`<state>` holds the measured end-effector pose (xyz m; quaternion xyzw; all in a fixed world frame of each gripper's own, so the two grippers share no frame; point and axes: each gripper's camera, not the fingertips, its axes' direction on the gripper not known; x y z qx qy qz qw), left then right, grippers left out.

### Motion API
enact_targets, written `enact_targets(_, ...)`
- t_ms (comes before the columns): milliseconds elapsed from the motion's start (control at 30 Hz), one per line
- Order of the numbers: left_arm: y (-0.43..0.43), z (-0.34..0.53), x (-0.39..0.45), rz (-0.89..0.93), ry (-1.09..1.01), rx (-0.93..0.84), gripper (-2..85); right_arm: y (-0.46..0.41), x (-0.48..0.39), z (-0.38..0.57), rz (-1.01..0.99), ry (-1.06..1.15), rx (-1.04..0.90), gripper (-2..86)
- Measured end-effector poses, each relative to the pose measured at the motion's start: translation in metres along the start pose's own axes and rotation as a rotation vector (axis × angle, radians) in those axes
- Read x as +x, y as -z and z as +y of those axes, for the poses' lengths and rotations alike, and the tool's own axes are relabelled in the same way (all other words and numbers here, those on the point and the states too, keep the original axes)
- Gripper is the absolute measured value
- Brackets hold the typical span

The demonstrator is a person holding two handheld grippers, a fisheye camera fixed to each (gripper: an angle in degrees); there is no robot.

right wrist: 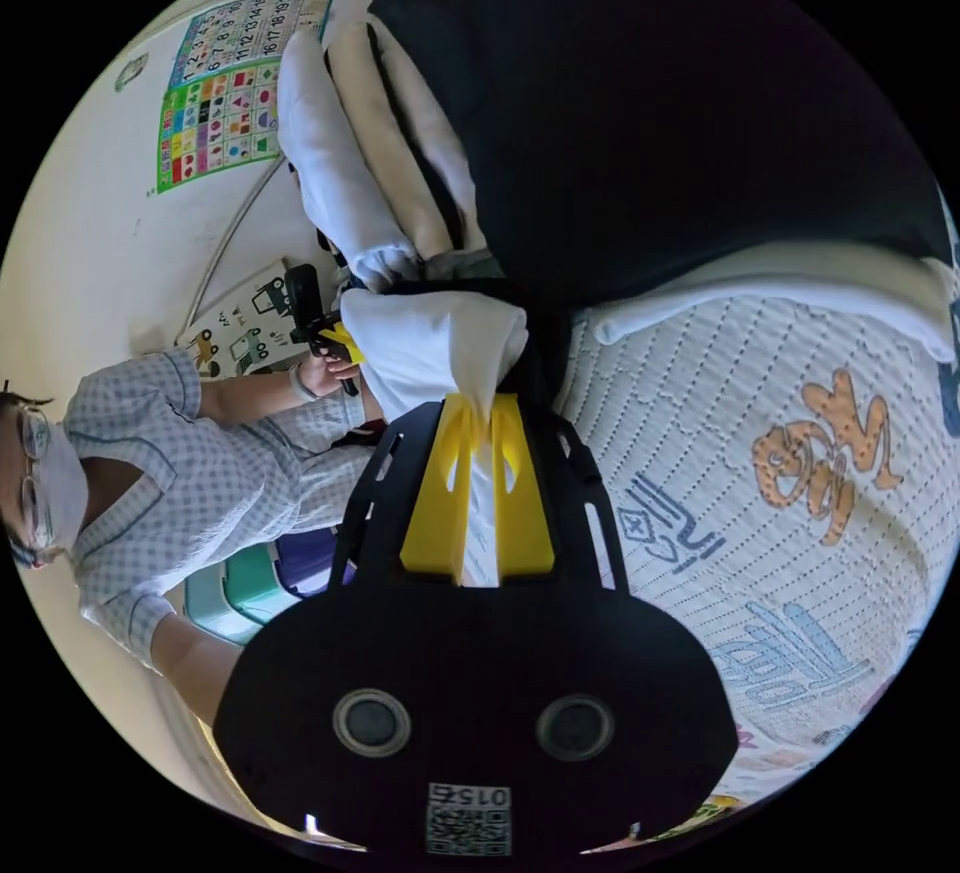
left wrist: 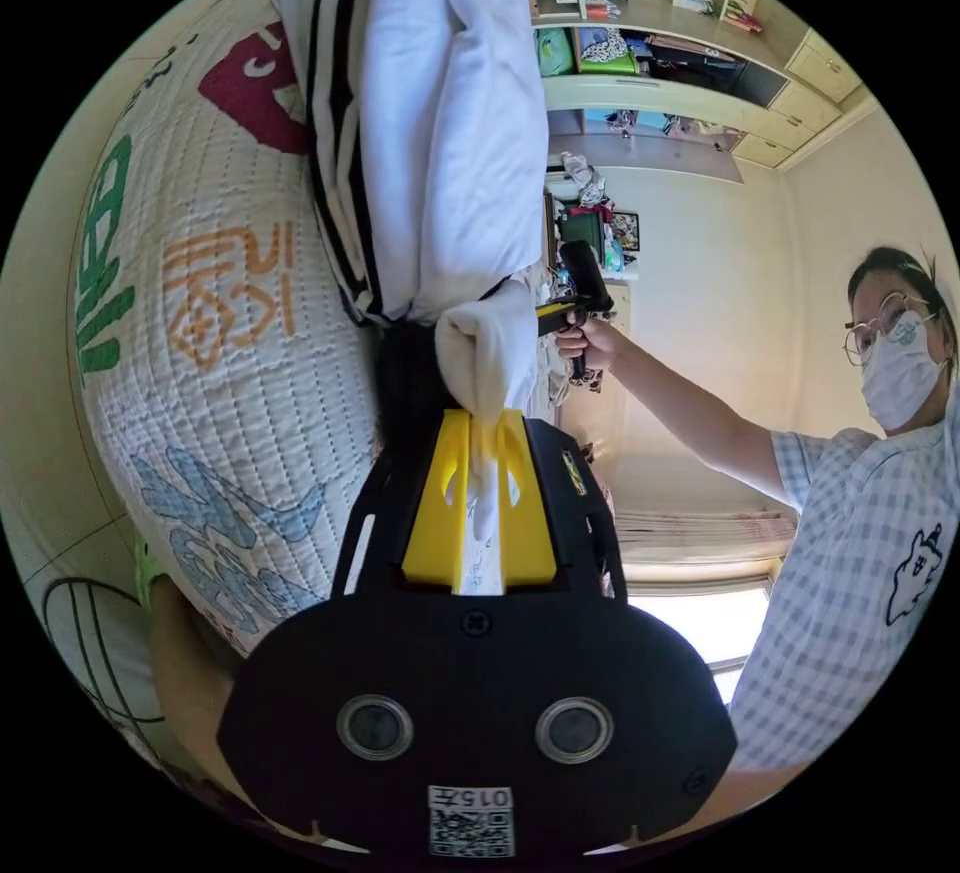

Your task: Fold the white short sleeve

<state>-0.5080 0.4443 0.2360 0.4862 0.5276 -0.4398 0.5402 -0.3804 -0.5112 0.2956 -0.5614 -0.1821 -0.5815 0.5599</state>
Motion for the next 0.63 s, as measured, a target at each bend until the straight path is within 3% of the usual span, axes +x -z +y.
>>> enact_targets(133, 0.025, -0.004, 0.005, -0.038, -0.019, -0.075, 5.1, 0.021, -0.015, 0.001, 0.071, -0.035, 0.089, 5.2)
enact_targets(233, 0.052, -0.01, 0.016, -0.105, -0.083, -0.136, 5.9, 0.04, -0.047, 0.012, 0.243, -0.018, 0.244, 5.7)
enact_targets(367, 0.102, -0.021, 0.023, -0.175, -0.096, -0.103, 6.1, 0.049, -0.1, 0.008, 0.325, 0.077, 0.405, 9.6)
enact_targets(633, 0.148, -0.026, 0.037, -0.202, -0.126, 0.014, 6.7, 0.006, -0.128, -0.056, 0.271, 0.207, 0.253, 5.9)
